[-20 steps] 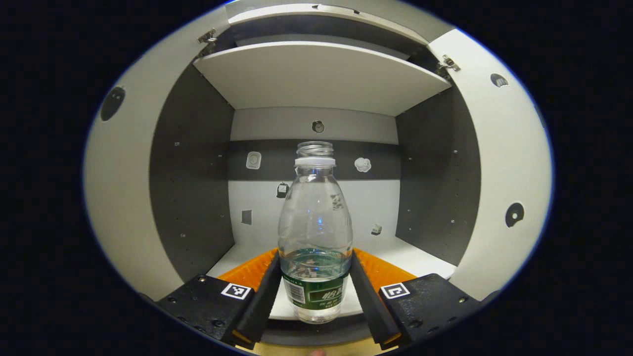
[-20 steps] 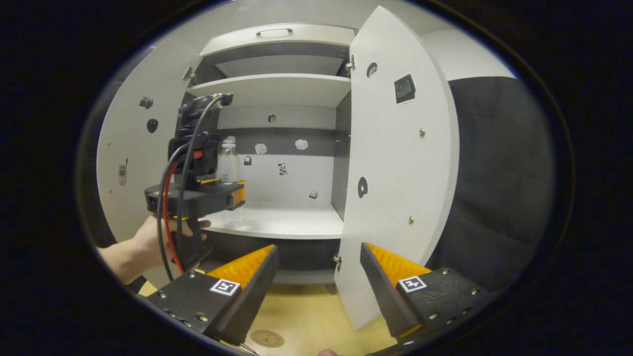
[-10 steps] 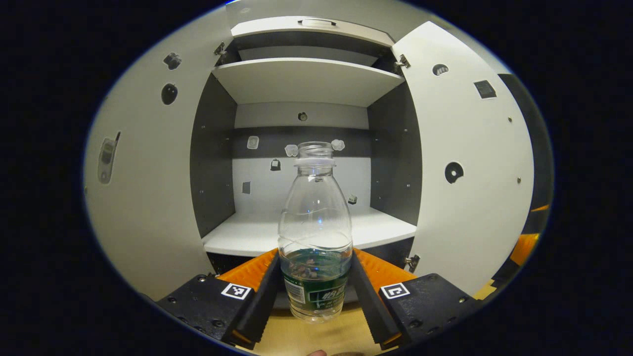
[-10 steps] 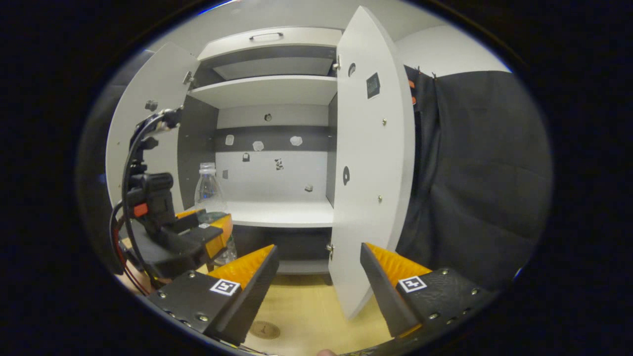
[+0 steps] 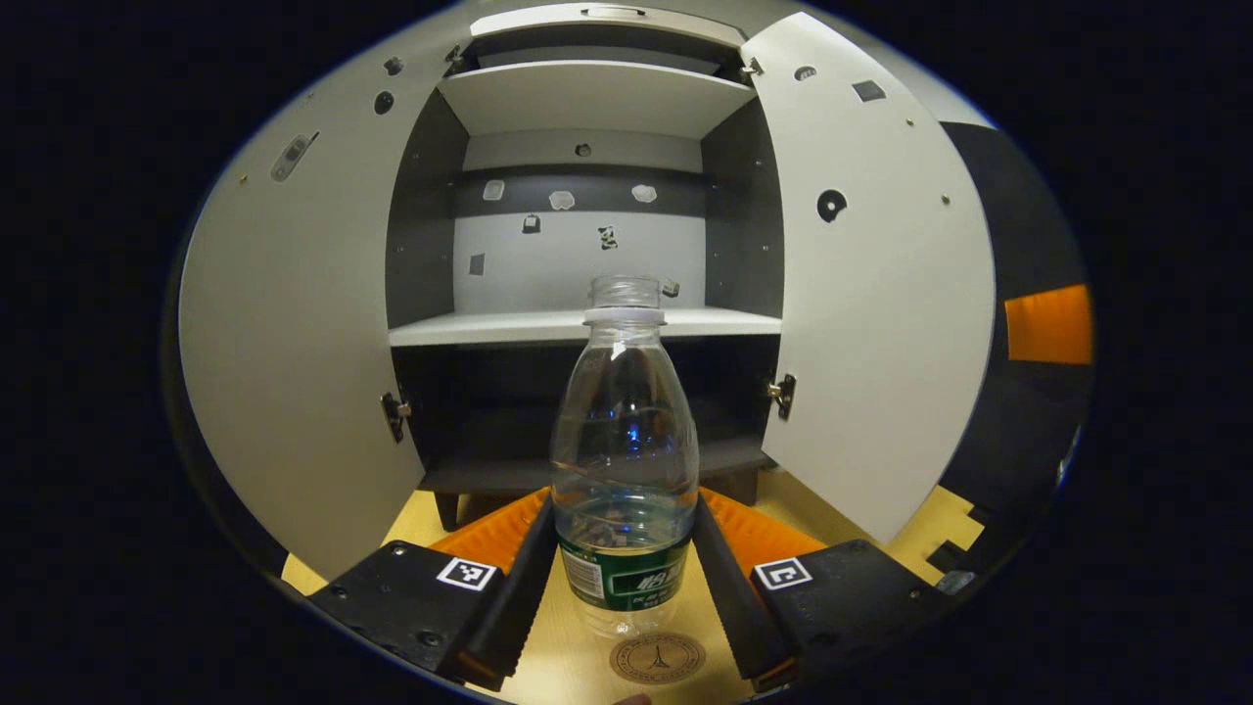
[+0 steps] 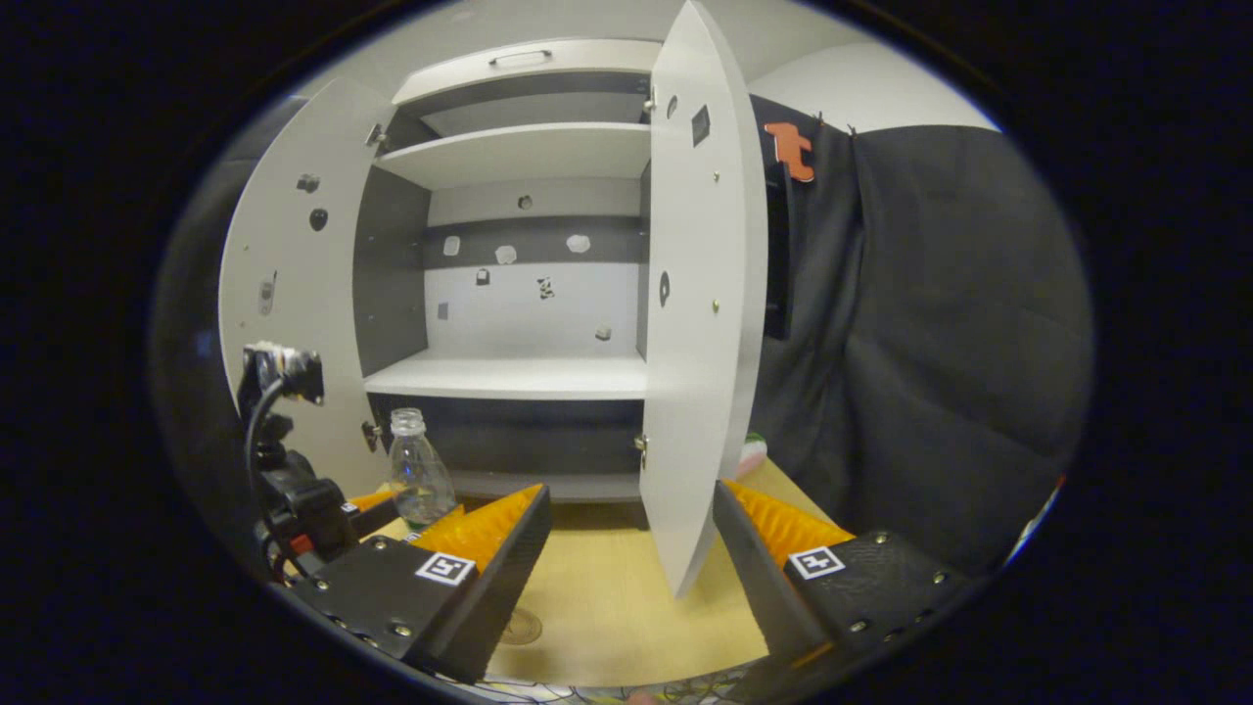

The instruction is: Grasp the bottle in the cabinet with the left hand and place it on the coaster, then close the right door with the right hand and the left door with the left hand.

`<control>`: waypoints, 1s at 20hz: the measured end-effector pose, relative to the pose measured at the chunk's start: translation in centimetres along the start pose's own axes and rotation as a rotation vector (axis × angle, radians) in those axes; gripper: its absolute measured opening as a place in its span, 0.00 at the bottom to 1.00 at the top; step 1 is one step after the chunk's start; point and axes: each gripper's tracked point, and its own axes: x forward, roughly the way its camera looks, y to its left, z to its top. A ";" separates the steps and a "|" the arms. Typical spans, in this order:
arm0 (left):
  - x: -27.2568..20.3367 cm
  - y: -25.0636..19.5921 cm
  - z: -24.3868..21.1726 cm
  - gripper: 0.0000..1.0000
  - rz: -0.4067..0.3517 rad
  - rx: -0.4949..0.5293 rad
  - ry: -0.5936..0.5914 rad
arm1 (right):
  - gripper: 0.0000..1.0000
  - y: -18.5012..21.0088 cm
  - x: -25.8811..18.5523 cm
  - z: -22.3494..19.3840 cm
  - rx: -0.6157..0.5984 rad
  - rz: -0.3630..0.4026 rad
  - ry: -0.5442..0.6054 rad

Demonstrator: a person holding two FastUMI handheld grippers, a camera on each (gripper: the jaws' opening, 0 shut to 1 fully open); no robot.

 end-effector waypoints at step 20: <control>0.5 -3.2 -12.2 0.82 -0.044 0.024 0.076 | 0.98 -1.4 0.3 -8.4 -0.026 0.020 0.193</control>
